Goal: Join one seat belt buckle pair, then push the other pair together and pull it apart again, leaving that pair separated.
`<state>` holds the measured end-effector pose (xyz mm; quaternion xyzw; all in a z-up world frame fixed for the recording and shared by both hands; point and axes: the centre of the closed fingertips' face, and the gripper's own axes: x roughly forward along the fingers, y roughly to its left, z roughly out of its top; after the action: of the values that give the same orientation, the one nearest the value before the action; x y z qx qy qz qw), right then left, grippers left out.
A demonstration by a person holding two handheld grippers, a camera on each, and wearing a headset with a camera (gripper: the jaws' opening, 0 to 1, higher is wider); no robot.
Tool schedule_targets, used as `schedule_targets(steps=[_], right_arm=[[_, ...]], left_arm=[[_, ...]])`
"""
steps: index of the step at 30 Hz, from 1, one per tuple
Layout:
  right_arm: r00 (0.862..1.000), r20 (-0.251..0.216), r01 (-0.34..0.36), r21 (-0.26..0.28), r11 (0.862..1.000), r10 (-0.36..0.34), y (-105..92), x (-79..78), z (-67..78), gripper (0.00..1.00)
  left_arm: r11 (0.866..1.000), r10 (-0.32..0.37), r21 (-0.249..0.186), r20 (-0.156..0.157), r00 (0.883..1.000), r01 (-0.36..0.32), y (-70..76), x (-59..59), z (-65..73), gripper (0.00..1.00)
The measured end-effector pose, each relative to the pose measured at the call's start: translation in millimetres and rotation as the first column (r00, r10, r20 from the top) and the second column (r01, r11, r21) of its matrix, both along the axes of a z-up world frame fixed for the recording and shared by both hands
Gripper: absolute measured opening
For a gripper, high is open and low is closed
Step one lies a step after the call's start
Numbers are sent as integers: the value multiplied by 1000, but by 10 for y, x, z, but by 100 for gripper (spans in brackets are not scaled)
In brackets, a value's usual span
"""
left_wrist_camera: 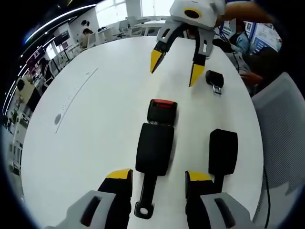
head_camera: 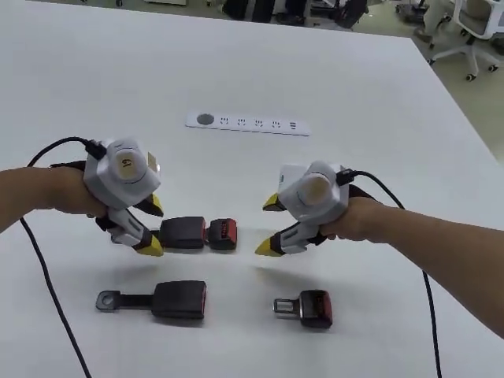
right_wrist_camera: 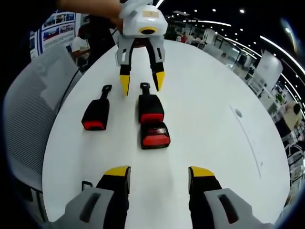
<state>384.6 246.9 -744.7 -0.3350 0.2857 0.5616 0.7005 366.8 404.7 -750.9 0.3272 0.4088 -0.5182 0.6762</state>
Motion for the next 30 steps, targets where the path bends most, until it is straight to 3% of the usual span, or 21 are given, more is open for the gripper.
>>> schedule_targets(steps=[10,13,19,26,30], right_arm=[[998,1,64,22,998,-64,-323,-99,122,51],[997,0,82,29,996,-82,-414,-149,132,53],[992,-4,123,53,991,-123,-585,-289,151,56],[985,-12,175,92,980,-174,-767,-457,183,59],[978,-15,207,115,971,-207,-846,-545,210,61]], left_arm=[[992,97,-77,0,995,-97,107,-112,79,47],[978,161,-136,-6,987,-160,133,-137,110,49],[964,208,-167,-9,978,-206,221,-288,151,51],[937,274,-225,0,962,-267,270,-441,226,56],[901,336,-292,6,942,-320,267,-518,288,61]])
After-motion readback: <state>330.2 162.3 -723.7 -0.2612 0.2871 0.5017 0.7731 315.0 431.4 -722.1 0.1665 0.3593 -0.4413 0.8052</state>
